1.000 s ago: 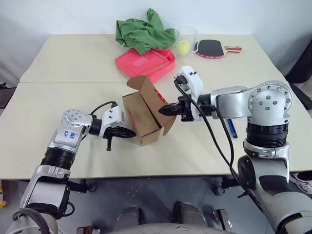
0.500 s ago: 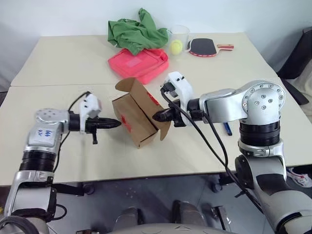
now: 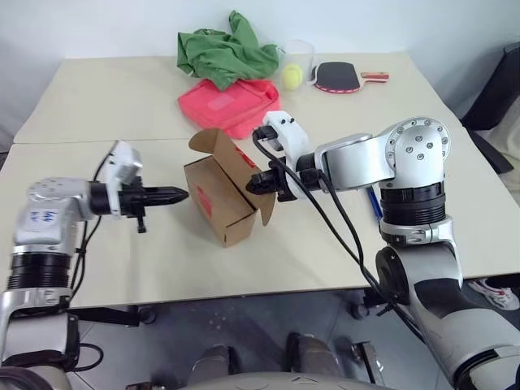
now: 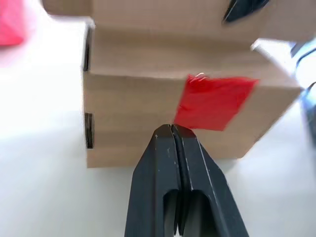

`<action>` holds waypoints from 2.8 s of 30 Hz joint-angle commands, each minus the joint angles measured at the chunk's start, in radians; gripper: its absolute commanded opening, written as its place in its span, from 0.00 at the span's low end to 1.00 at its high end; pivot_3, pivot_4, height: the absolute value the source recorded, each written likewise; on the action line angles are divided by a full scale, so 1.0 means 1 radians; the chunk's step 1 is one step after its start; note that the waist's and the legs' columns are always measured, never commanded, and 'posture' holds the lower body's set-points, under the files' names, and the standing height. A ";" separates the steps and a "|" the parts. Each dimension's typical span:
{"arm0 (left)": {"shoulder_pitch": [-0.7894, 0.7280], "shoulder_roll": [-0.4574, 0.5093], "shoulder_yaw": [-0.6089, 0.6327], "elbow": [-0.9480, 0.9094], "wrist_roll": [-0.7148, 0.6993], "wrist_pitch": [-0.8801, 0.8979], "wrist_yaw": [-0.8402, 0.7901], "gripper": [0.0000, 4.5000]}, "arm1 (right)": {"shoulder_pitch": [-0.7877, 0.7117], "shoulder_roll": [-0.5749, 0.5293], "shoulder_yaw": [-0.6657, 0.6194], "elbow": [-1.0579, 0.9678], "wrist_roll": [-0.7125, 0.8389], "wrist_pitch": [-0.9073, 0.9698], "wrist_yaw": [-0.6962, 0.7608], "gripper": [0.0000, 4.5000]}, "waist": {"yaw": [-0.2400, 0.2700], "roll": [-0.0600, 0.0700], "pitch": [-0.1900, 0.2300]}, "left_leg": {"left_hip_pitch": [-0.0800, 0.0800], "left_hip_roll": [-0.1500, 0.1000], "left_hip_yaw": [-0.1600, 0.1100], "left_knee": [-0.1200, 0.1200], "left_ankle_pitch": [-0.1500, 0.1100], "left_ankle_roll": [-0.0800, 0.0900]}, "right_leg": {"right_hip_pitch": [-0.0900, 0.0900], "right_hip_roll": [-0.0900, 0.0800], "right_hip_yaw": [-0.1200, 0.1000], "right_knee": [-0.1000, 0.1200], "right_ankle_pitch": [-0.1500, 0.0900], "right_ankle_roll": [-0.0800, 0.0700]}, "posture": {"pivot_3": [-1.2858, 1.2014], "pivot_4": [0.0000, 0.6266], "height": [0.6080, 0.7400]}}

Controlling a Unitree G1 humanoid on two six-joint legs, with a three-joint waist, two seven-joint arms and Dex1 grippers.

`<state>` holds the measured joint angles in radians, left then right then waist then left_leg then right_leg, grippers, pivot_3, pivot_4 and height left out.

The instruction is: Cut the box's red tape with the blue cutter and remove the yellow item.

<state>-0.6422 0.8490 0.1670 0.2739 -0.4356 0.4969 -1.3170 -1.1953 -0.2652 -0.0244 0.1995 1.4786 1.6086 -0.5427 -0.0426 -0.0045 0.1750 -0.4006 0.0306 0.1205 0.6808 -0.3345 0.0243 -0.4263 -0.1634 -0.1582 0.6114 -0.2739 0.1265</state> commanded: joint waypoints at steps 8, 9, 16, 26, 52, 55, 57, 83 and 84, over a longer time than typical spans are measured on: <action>-0.073 -0.095 0.013 -0.142 -0.132 0.055 0.028 0.00 | -0.056 -0.073 0.030 0.009 0.287 -0.081 -0.198 0.01 | 0.008 0.000 0.000 | -0.003 -0.001 0.001 0.001 0.000 0.000 | 0.000 0.000 -0.002 0.000 0.000 0.000 | 0.52 0.24 1.00; -0.077 -0.110 -0.005 -0.144 -0.131 0.053 0.024 0.00 | -0.057 -0.099 0.057 -0.001 0.317 -0.092 -0.224 0.01 | 0.008 0.000 0.000 | -0.003 -0.001 0.001 0.001 0.000 0.000 | -0.001 0.000 -0.002 0.000 0.000 0.000 | 0.52 0.24 1.00; -0.099 -0.174 -0.129 -0.070 -0.036 -0.044 0.006 0.00 | -0.018 -0.187 0.194 -0.076 0.494 -0.246 -0.322 0.01 | 0.007 -0.001 0.000 | -0.003 -0.001 0.003 0.001 0.000 -0.001 | -0.001 0.001 -0.002 -0.001 0.000 0.000 | 0.52 0.24 1.00; -0.185 -0.197 -0.239 0.075 0.121 -0.145 0.033 0.00 | 0.037 -0.239 0.247 -0.172 0.494 -0.298 -0.310 0.01 | 0.013 -0.001 0.001 | -0.004 -0.001 0.004 0.002 0.000 0.000 | -0.002 0.001 -0.002 -0.001 0.000 0.000 | 0.52 0.24 1.00; -0.058 -0.081 -0.289 0.031 0.184 -0.222 -0.052 0.00 | 0.104 -0.410 0.215 -0.200 0.494 -0.294 -0.198 0.01 | 0.016 -0.001 0.000 | -0.002 0.000 0.003 0.004 0.000 0.000 | -0.001 0.000 0.000 0.001 0.000 0.000 | 0.52 0.24 1.00; -0.050 -0.078 -0.292 0.032 0.197 -0.238 -0.040 0.00 | 0.097 -0.435 0.233 -0.218 0.494 -0.268 -0.119 0.01 | 0.019 -0.001 0.000 | -0.002 0.000 0.003 0.004 0.000 0.000 | 0.000 0.000 0.000 0.001 0.000 0.000 | 0.52 0.24 1.00; -0.049 -0.077 -0.295 0.036 0.206 -0.248 -0.027 0.00 | 0.099 -0.454 0.246 -0.241 0.494 -0.260 -0.069 0.01 | 0.022 -0.001 0.000 | -0.002 0.000 0.003 0.004 0.001 0.000 | 0.000 0.000 0.000 0.001 0.000 0.000 | 0.52 0.24 1.00; -0.044 -0.167 -0.314 0.117 0.310 -0.376 0.054 0.00 | 0.234 -0.563 0.277 -0.153 0.494 -0.279 0.000 0.01 | 0.041 -0.002 -0.001 | -0.005 0.002 0.000 0.018 -0.002 0.008 | 0.003 -0.004 0.002 0.000 0.001 0.001 | 0.52 0.24 1.00; -0.046 -0.171 -0.314 0.123 0.312 -0.379 0.055 0.00 | 0.238 -0.562 0.281 -0.151 0.494 -0.279 0.002 0.01 | 0.041 -0.002 -0.001 | -0.006 0.000 0.001 0.017 -0.003 0.008 | 0.002 -0.004 0.001 0.001 0.001 0.001 | 0.52 0.24 1.00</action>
<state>-0.6711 0.6805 -0.1579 0.4105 -0.1171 0.1302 -1.2640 -0.9603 -0.8280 0.2584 0.0602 1.9467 1.3166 -0.5571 -0.0018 -0.0068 0.1745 -0.4068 0.0302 0.1223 0.6978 -0.3371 0.0317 -0.4247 -0.1669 -0.1584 0.6126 -0.2728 0.1280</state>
